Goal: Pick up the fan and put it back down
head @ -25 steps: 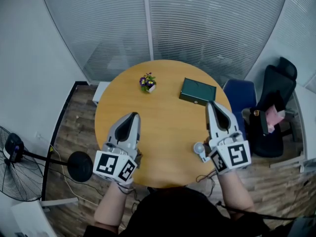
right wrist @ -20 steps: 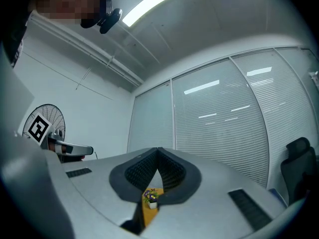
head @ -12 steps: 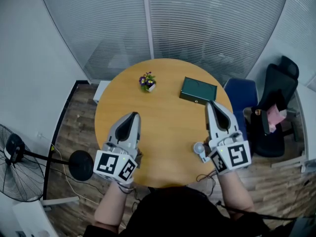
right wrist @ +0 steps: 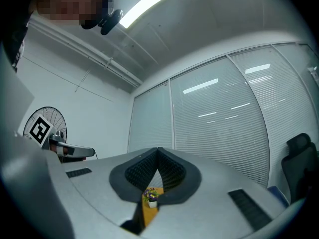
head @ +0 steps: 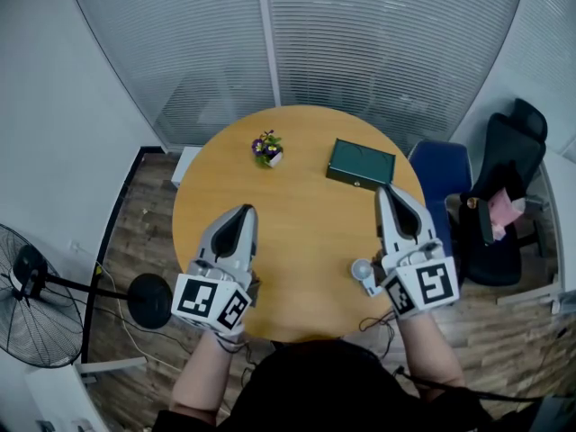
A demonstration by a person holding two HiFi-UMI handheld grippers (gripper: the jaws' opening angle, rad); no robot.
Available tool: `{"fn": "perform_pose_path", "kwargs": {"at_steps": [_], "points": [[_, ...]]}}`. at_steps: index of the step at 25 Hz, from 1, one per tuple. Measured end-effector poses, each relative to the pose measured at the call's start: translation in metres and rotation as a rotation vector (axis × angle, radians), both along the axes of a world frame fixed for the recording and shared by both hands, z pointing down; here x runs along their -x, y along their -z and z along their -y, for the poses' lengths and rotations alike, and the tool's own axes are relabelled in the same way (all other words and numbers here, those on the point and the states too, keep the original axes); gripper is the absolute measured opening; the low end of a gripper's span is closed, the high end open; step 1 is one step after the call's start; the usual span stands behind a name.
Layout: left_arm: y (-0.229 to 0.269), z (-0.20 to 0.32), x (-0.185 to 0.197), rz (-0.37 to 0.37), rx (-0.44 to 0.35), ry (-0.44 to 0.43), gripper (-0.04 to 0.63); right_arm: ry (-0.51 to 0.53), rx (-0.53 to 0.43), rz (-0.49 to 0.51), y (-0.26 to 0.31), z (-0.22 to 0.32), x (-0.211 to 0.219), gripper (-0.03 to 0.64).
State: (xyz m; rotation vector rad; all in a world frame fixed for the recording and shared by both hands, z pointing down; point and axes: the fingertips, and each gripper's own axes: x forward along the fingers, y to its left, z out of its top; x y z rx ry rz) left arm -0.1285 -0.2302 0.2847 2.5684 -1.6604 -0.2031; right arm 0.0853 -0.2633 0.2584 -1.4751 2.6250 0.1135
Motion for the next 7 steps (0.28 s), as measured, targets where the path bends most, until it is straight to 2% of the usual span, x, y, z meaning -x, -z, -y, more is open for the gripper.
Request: {"fn": "perform_pose_path", "kwargs": {"at_steps": [7], "points": [[-0.0024,0.0028,-0.0111,0.008,0.004,0.005,0.011,0.005,0.001,0.001,-0.0014,0.0019,-0.0099,0.005]]}}
